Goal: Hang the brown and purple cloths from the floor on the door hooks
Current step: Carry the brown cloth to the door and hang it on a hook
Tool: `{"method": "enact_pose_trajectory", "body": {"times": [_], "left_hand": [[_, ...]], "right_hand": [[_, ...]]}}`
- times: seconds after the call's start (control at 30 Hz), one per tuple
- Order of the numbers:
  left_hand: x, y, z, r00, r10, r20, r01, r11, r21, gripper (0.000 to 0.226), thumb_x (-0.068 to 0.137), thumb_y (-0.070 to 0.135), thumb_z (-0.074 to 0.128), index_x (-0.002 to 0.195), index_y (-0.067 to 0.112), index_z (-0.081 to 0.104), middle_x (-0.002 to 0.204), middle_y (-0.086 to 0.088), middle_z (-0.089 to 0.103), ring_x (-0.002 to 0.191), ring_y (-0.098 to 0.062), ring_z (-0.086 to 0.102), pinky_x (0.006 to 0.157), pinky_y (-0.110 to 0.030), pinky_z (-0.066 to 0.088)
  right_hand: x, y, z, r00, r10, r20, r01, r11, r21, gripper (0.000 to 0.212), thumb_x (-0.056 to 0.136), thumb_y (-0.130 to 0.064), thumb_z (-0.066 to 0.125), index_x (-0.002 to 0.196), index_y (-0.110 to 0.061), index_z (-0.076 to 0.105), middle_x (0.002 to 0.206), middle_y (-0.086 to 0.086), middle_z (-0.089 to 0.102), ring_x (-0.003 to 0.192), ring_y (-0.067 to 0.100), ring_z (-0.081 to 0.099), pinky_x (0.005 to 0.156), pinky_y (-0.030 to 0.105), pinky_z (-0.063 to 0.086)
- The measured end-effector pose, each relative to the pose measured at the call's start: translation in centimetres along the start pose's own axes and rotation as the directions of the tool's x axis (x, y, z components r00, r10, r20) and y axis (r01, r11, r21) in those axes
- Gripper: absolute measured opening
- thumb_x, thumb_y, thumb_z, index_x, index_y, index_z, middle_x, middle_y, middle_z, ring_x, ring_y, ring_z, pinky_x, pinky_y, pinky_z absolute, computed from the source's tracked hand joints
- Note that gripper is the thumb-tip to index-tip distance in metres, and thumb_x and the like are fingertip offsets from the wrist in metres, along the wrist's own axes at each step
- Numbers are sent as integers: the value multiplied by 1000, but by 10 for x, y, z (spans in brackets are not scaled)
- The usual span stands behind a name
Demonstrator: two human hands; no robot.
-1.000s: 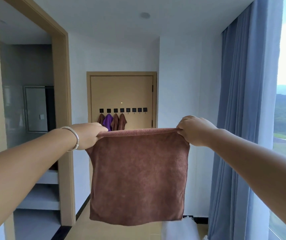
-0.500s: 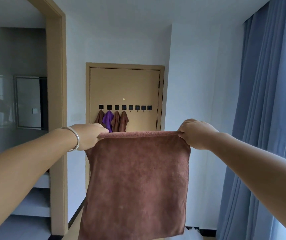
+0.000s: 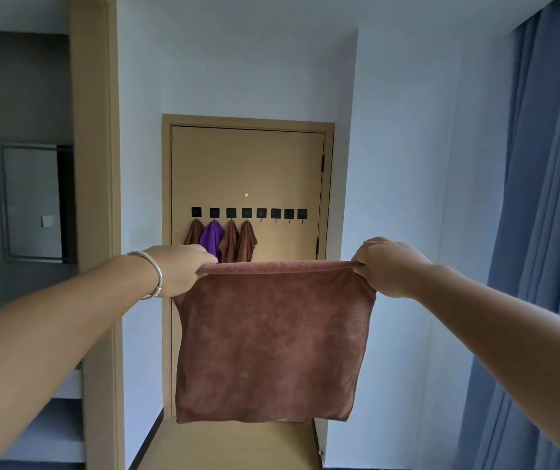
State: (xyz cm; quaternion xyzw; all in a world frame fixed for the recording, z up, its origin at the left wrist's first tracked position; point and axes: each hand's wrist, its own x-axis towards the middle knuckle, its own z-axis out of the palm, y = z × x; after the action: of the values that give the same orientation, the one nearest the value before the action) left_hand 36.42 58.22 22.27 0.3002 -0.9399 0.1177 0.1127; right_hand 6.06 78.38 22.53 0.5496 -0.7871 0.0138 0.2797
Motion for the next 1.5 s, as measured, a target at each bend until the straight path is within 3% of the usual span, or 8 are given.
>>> {"method": "enact_pose_trajectory", "body": {"times": [0.27,0.47,0.63,0.8,1.03,1.2,1.5], "left_hand": [[68,-28,43,999,-32,38,31,999,19,24,99,16,35,98,23,58,102,5,55,91,-21,58,81,-40,49],[143,-38,67,998,-55,38,54,998,19,23,98,14,36,90,21,56,97,4,54,88,-23,58,80,-41,48],[223,-39,76,998,-62,29,63,998,-1,24,97,12,36,94,17,59,102,0,57,93,-25,59,82,-42,48],[289,-47,93,996,-85,28,85,996,7,24,99,14,35,94,14,58,104,-2,56,93,-25,58,80,-39,47],[362,-73,125,991,-121,58,121,993,7,23,96,8,37,96,12,60,106,-12,61,95,-31,61,70,-33,42],[412,-106,154,992,-96,76,98,995,-13,26,97,7,37,100,12,62,106,-11,62,95,-30,61,79,-40,50],[515,-207,209,1000,-14,10,15,995,-101,22,97,9,39,92,12,61,97,-6,59,89,-27,59,81,-45,50]], "right_hand": [[73,3,58,999,-19,28,18,1000,10,34,101,-37,34,110,-24,64,116,-7,59,123,15,44,99,38,42],[143,28,108,999,-35,11,35,999,35,34,101,-37,33,107,-25,65,113,-5,58,115,17,47,95,38,45],[210,68,144,1000,-22,-2,22,997,70,30,101,-35,34,94,-25,61,108,-5,58,111,17,48,91,36,45],[276,96,173,1000,-27,-9,28,997,78,34,101,-36,34,104,-23,65,108,-3,58,109,18,49,90,38,46],[341,105,230,999,-35,0,35,993,115,29,101,-38,37,81,-25,52,80,-10,45,79,11,41,72,31,45],[393,102,272,1000,-27,3,27,991,130,29,101,-39,38,76,-28,49,76,-12,43,66,3,36,66,29,39],[522,75,331,999,-47,1,46,998,47,31,100,-38,38,86,-26,63,85,-10,54,82,11,49,75,32,48]]}}
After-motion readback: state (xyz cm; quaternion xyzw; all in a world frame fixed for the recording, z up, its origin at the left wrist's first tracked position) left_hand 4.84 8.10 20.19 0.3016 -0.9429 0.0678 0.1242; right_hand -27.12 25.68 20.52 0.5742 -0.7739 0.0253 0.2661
